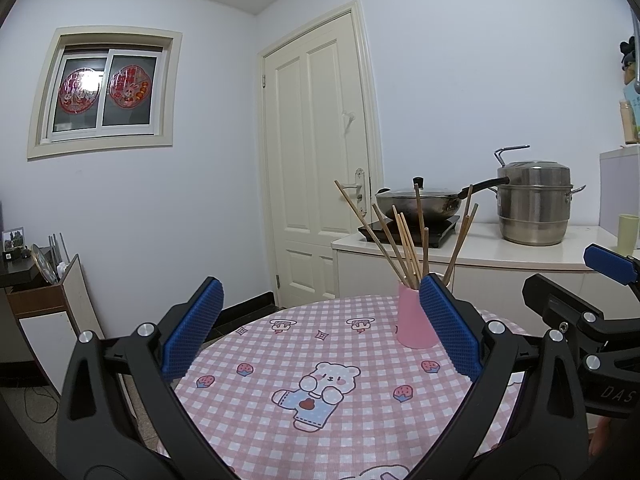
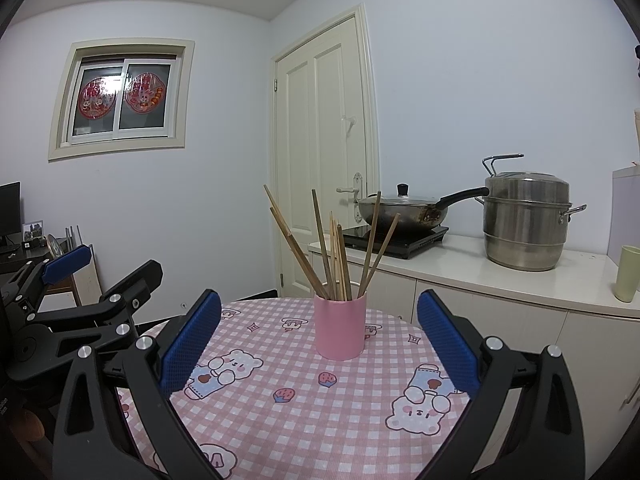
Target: Organize utensils
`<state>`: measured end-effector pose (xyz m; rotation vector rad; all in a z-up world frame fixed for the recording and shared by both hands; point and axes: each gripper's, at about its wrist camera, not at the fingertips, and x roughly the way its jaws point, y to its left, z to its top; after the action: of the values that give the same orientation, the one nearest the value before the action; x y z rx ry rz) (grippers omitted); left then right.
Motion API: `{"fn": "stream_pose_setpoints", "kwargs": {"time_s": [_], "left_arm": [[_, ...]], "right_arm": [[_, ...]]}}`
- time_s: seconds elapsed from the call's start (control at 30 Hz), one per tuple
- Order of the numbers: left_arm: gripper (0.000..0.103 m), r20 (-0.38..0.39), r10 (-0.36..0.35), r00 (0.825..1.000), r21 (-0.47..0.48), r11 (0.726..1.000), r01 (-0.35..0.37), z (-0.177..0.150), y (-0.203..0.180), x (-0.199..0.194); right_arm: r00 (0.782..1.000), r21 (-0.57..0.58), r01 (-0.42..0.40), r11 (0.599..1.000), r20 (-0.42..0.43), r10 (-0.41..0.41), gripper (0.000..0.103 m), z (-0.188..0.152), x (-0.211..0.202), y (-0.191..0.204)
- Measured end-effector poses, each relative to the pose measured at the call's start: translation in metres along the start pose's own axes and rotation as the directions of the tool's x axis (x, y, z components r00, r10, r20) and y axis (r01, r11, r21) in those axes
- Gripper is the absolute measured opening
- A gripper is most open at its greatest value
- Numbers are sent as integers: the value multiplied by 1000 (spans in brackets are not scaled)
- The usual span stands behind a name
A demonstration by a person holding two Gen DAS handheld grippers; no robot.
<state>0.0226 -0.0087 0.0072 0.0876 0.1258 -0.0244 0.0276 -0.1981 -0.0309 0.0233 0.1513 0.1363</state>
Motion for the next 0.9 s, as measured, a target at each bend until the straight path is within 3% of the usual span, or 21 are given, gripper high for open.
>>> {"fn": "stream_pose_setpoints", "kwargs": {"time_s": [0.9], "left_arm": [[97, -19, 0, 1000, -1, 1000, 0, -1, -1, 4]], "right_arm": [[1000, 2, 2, 1000, -12, -2, 95, -2, 6, -1]]}}
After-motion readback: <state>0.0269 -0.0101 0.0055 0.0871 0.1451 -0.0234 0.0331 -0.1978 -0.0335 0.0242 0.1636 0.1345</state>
